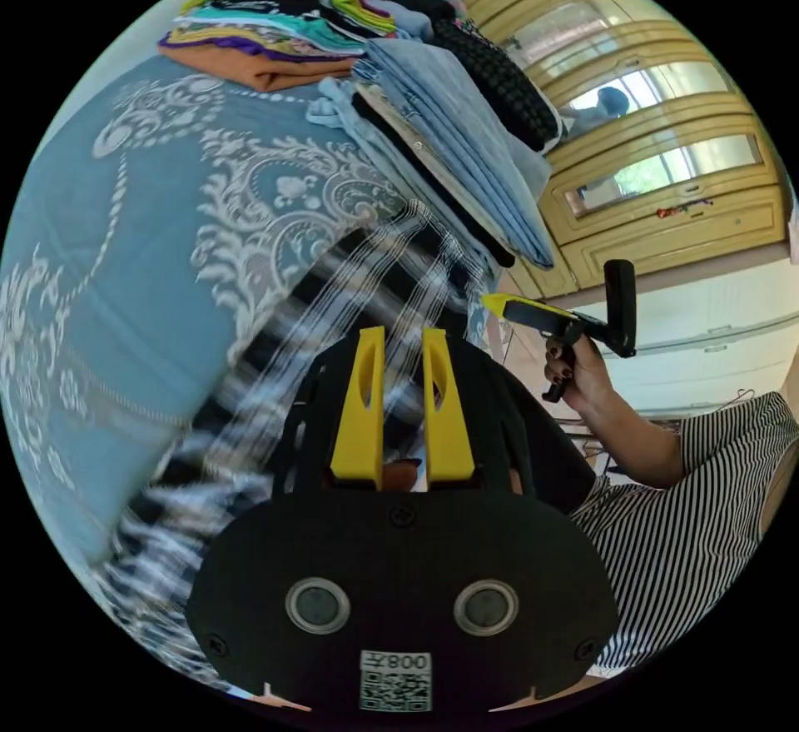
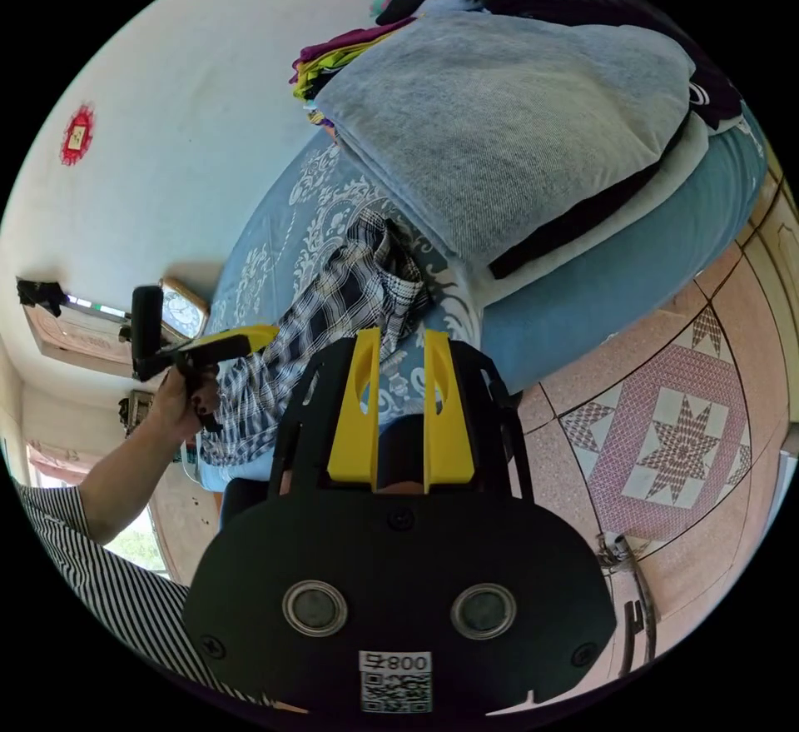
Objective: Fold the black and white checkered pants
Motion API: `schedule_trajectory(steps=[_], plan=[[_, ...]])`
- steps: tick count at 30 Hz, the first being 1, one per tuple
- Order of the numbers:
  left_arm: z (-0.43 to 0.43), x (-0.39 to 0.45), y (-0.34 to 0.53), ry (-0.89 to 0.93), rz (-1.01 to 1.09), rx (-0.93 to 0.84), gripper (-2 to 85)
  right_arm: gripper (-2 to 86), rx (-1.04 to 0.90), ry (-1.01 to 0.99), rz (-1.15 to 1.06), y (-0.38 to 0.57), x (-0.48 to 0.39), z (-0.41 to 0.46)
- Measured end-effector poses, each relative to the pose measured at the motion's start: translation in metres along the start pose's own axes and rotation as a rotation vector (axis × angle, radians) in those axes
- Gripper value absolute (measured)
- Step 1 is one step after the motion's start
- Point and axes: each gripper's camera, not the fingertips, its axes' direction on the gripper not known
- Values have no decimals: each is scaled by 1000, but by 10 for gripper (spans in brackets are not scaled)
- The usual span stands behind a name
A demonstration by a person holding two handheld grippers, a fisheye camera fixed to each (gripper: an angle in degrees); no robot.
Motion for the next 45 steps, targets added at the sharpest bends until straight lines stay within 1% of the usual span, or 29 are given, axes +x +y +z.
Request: schedule_trajectory(steps=[5,9,11,18,21,22,25,30,35,41,45], plan=[[51,13,-85,-119,120,-96,83,90,-27,14,-9,-18,16,-4],[76,17,-122,-163,172,-120,86,86,-22,-5,-4,-26,31,-13],[97,16,-140,-167,190,-171,86,85,-19,-14,-2,-28,37,-17],[121,19,-161,-157,248,-186,82,73,-29,-54,0,-38,58,-25],[127,21,-170,-160,259,-204,69,58,-26,-74,18,-40,70,-25],[131,21,-173,-121,271,-232,58,52,-26,-84,24,-41,74,-26],[133,20,-178,-118,259,-235,39,43,-28,-104,32,-42,81,-25],[121,17,-182,-91,237,-218,30,31,-34,-181,56,-43,100,-20],[89,26,-181,-108,296,-194,28,25,-7,-205,36,-35,100,-24],[29,29,-164,-101,355,-141,26,23,49,-250,-57,-26,72,-40],[-17,23,-141,-83,361,-86,26,22,57,-288,-147,-18,37,-41]])
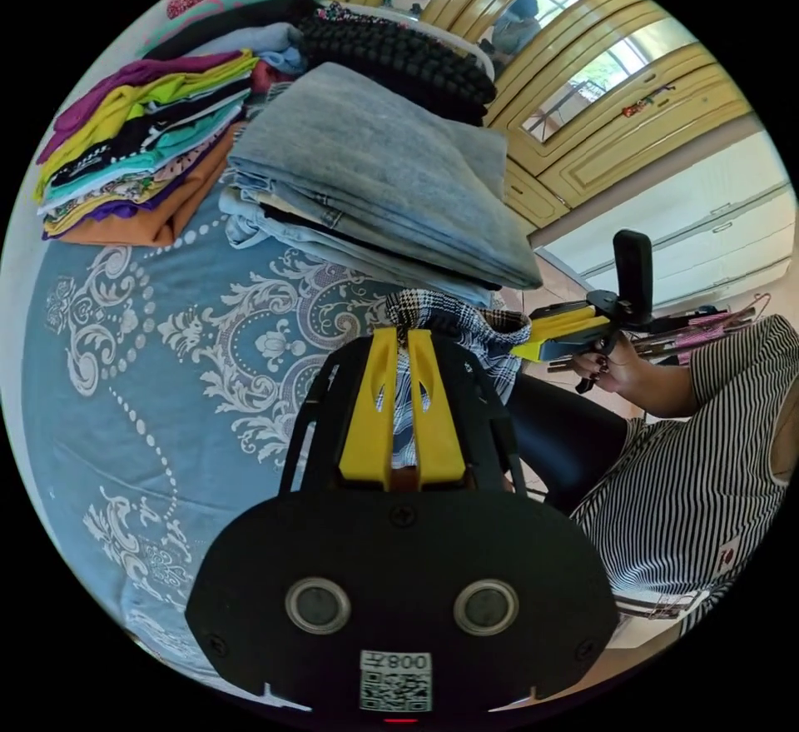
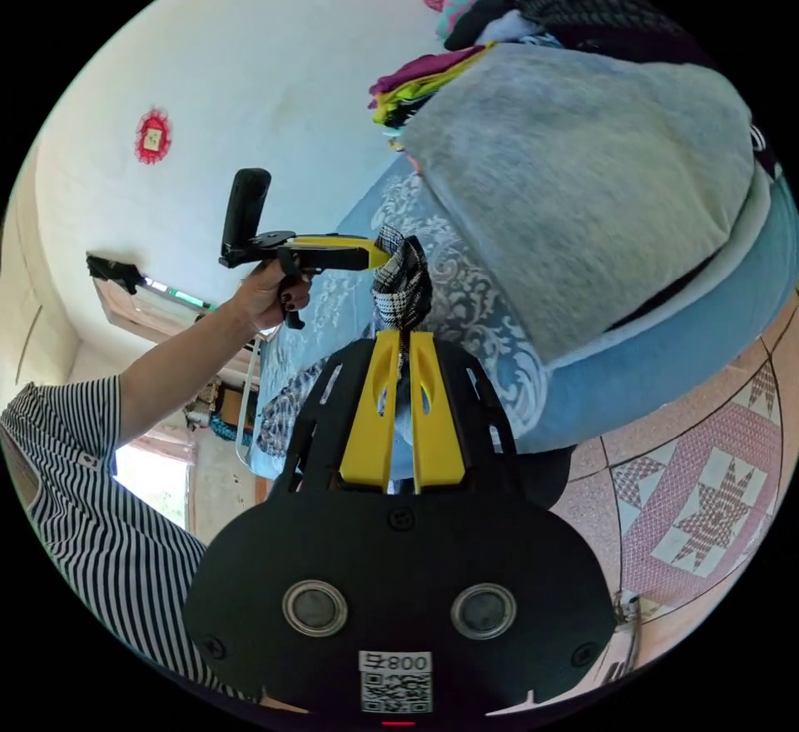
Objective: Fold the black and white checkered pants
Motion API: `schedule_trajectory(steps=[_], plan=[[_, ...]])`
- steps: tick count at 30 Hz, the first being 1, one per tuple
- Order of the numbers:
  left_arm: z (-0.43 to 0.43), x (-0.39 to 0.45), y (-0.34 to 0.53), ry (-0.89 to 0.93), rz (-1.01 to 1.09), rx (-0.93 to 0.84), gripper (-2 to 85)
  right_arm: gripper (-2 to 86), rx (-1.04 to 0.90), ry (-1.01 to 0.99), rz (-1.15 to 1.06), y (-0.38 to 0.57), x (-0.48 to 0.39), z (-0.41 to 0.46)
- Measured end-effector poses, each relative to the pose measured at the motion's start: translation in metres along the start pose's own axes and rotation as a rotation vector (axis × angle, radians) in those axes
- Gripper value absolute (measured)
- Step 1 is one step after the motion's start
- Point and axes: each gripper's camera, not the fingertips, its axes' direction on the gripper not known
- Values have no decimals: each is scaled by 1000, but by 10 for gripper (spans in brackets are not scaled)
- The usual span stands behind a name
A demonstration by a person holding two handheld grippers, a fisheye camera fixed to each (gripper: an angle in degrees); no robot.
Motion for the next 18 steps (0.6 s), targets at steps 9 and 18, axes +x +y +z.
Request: schedule_trajectory(steps=[9,18], plan=[[-111,-13,125,4,-85,145,26,22,-121,-122,-236,19,-109,90],[-184,-43,287,9,-307,208,25,22,-382,-190,-393,69,-193,266]])
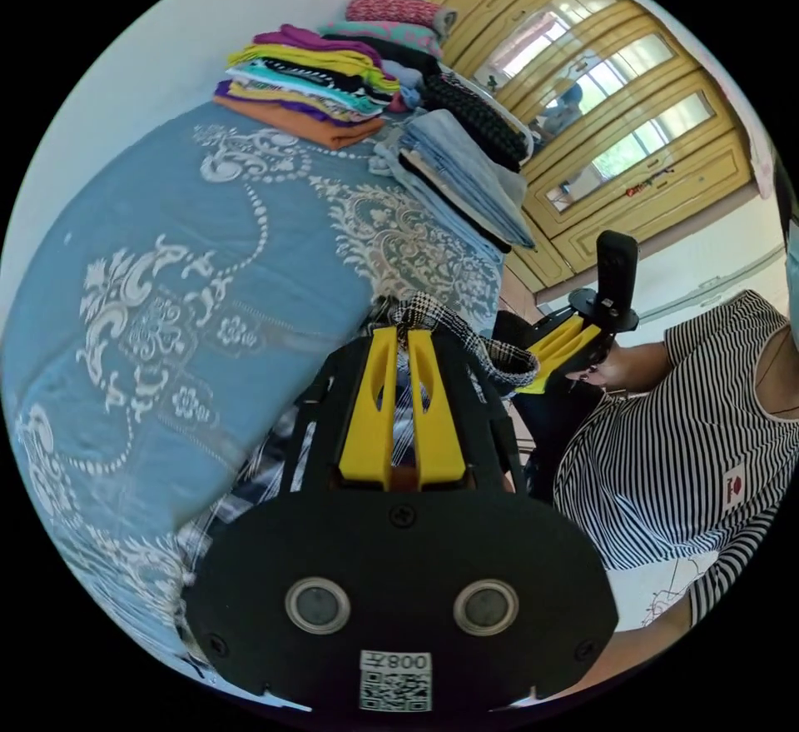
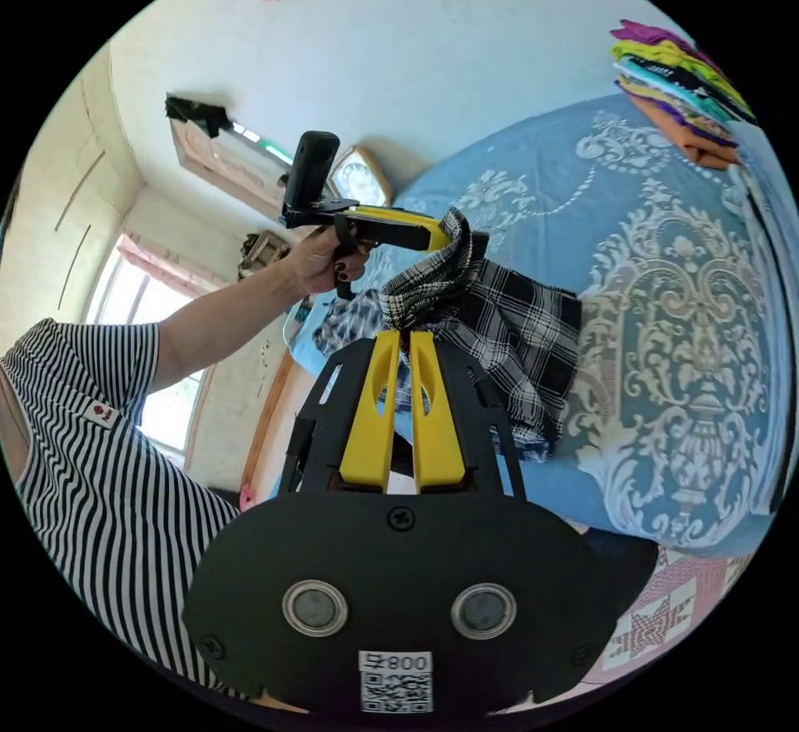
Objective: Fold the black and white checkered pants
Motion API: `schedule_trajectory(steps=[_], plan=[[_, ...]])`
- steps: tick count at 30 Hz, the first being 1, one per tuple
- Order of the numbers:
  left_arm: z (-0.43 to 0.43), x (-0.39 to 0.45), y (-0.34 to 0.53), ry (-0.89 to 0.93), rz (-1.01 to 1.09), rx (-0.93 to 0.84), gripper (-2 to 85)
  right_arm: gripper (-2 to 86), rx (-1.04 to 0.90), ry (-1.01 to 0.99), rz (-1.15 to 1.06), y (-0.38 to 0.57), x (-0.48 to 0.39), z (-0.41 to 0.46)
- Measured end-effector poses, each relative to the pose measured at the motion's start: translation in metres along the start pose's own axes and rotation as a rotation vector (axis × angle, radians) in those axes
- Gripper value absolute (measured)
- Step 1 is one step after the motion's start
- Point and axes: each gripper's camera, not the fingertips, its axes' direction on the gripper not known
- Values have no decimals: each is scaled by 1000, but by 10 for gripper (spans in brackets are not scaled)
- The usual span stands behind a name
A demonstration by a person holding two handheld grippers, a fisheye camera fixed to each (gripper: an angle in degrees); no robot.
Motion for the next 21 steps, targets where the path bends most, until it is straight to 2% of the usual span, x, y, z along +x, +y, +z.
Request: schedule_trajectory(steps=[7,21], plan=[[-56,-50,82,30,-132,27,25,22,-179,-4,-38,-18,-6,144],[-160,-94,200,23,-306,105,25,24,-401,-29,-122,-26,-3,359]])
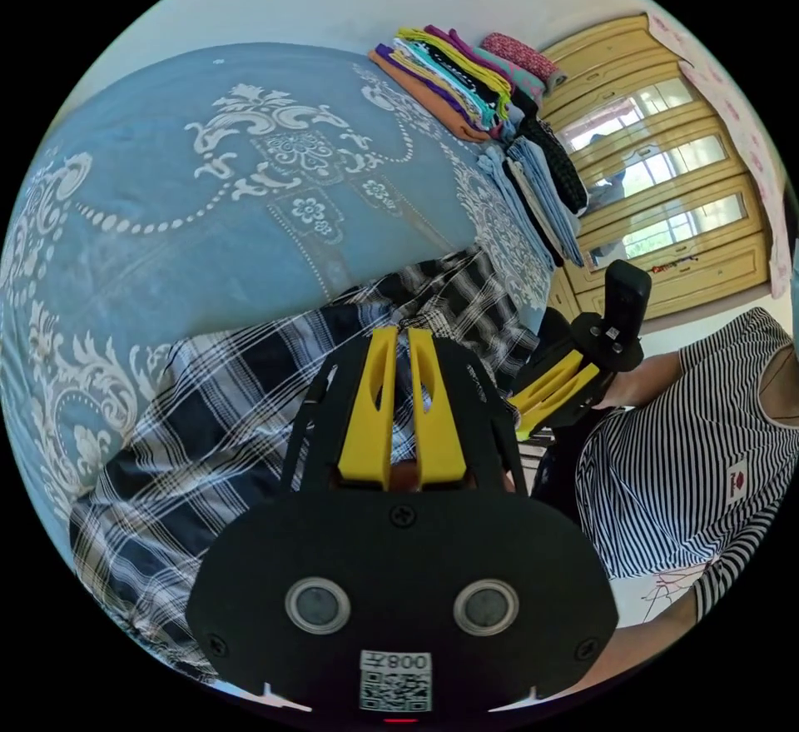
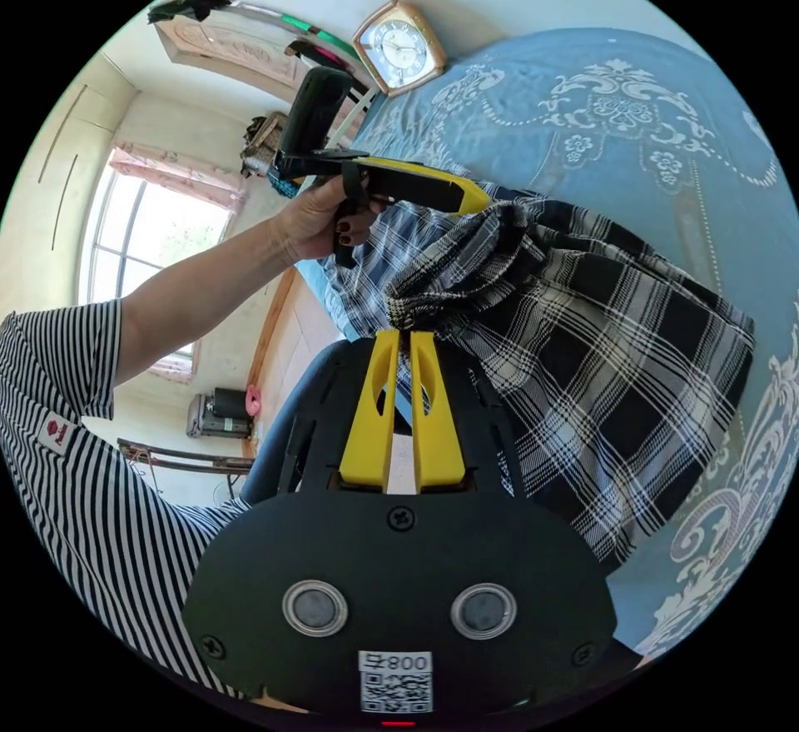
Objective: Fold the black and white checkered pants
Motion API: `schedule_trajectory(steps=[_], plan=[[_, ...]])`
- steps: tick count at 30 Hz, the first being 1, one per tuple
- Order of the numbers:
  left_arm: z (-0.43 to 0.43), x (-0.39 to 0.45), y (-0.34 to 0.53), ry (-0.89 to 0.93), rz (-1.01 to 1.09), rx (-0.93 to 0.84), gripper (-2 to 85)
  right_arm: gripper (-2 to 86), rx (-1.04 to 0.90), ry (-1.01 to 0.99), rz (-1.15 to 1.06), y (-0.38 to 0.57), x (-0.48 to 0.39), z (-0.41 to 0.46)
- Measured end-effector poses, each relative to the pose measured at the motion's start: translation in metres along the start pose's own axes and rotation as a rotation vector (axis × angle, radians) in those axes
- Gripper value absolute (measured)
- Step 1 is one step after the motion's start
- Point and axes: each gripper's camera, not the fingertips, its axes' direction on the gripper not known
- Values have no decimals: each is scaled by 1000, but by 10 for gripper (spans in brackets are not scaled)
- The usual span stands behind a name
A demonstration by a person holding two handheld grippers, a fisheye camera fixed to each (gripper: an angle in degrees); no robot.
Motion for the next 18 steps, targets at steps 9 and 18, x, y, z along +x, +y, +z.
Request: schedule_trajectory(steps=[9,18], plan=[[-64,29,62,45,-23,178,8,30,-146,98,-56,-23,10,111],[-81,55,97,-165,-53,60,2,30,-157,143,-71,-25,23,151]])
